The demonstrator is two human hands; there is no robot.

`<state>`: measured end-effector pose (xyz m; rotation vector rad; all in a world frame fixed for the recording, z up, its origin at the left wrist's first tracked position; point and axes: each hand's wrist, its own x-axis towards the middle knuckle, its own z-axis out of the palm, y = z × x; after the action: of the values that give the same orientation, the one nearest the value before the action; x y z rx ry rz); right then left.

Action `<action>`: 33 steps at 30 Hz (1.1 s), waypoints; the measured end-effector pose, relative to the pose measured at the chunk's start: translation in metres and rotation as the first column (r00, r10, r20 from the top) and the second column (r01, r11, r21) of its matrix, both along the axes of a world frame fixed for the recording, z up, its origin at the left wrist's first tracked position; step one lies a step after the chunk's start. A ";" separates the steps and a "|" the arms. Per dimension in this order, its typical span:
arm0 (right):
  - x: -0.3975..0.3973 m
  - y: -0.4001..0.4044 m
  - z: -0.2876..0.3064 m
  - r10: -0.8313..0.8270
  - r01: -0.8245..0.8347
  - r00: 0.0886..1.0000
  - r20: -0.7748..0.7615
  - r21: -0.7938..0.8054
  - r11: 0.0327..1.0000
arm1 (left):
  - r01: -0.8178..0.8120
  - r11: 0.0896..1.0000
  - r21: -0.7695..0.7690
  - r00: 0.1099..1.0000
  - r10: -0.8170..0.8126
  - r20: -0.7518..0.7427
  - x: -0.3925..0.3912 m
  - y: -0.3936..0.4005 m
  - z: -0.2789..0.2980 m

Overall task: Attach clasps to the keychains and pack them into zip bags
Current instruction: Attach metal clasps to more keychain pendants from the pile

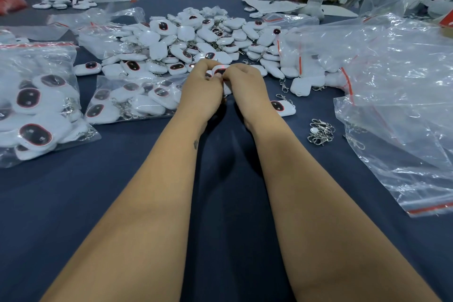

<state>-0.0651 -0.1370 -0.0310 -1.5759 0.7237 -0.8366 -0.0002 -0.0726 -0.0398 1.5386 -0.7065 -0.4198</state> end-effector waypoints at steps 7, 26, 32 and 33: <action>-0.001 0.002 0.003 -0.139 0.117 0.974 0.177 0.128 0.985 | 0.018 0.997 -0.075 0.997 -0.024 -0.074 -0.006 -0.001 0.006; 0.006 0.003 0.004 -0.068 0.009 0.959 0.274 0.212 0.977 | -0.502 0.733 0.458 0.742 0.094 0.663 0.019 0.034 0.020; 0.005 0.008 0.008 0.088 -0.255 0.893 0.442 0.335 0.907 | -0.401 0.892 0.210 0.874 0.304 0.378 0.017 0.038 0.024; 0.006 0.009 0.008 0.093 -0.249 0.902 0.421 0.333 0.909 | -0.380 0.912 0.155 0.893 0.318 0.319 0.016 0.038 0.024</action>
<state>-0.0595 -0.1277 -0.0229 -1.0571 0.4085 -0.7937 0.0160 -0.0351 -0.0156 1.9144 -0.5984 0.0059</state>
